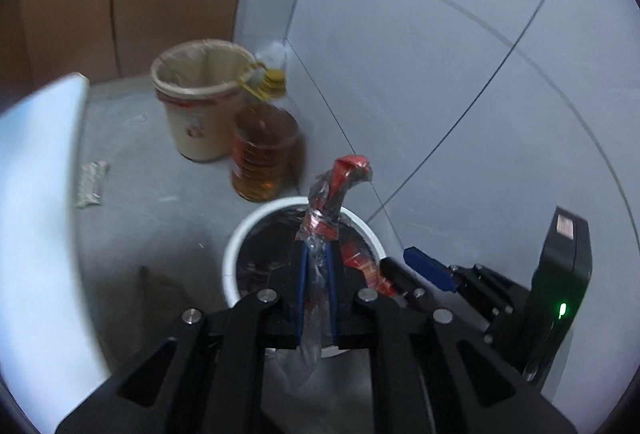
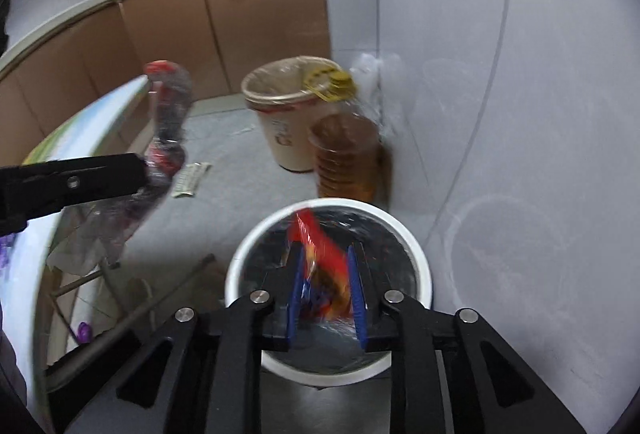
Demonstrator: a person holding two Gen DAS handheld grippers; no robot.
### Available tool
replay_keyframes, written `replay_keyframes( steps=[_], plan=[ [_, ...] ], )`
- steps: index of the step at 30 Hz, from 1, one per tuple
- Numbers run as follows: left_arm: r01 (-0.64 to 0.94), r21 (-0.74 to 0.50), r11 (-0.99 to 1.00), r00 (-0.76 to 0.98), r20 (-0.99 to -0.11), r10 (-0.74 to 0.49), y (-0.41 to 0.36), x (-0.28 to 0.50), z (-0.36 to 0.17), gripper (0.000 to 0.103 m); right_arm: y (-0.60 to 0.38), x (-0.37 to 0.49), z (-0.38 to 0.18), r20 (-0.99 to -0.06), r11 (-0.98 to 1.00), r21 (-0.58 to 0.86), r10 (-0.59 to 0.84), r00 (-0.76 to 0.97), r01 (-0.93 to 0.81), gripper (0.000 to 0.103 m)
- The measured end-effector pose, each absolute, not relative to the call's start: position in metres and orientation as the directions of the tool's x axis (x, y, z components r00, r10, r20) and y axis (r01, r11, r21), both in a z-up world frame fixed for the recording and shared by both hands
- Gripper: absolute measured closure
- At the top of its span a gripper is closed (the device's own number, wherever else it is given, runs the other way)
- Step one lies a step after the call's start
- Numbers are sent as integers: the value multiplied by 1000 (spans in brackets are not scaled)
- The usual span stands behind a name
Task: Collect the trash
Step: 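Carry both items over the white bin and open both tools to drop them, then return both tools to the table over the trash pile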
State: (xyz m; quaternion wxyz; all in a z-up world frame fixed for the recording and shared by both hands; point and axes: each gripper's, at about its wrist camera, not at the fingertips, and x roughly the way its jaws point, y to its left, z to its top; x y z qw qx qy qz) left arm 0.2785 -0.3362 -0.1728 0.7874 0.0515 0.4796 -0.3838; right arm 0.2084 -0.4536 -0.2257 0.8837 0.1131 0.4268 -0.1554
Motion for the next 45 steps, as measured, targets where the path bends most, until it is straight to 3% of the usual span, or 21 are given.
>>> replay_keyframes(
  steps=[3,8,13,23,25,27,35,40,45],
  plan=[
    [640,-325,696,197,-806,-557,-349,288,-191,93,-463,203,-237,-801,913,77,-182,571,400,55],
    [634,-346,692,195,-794,-576,-342,282,-186,92,-464,199,-232,-802,902,84,-191,566,424,54],
    [644,-292,707,299,-755,-584,-310,265,-147,92,-456,185,-209,-767,911,110,-177,617,398,54],
    [551,-197,811,543,-653,-528,-181,228,-76,92,-362,176,-112,-632,978,135,-39,774,159,53],
    [514,-184,838,587,-637,-500,-148,218,-66,74,-344,176,-99,-612,983,145,1,791,111,53],
    [477,-178,861,624,-621,-474,-118,211,-61,65,-325,175,-87,-599,986,154,41,800,65,53],
    [244,-142,959,739,-614,-279,40,189,-58,65,-247,187,-57,-582,978,170,198,788,-120,53],
    [44,-152,987,740,-660,-134,129,190,-84,65,-218,212,-72,-605,955,206,294,740,-212,53],
    [-50,-184,982,706,-702,-95,165,195,-113,65,-185,244,-100,-648,931,233,364,668,-282,53]
  ],
)
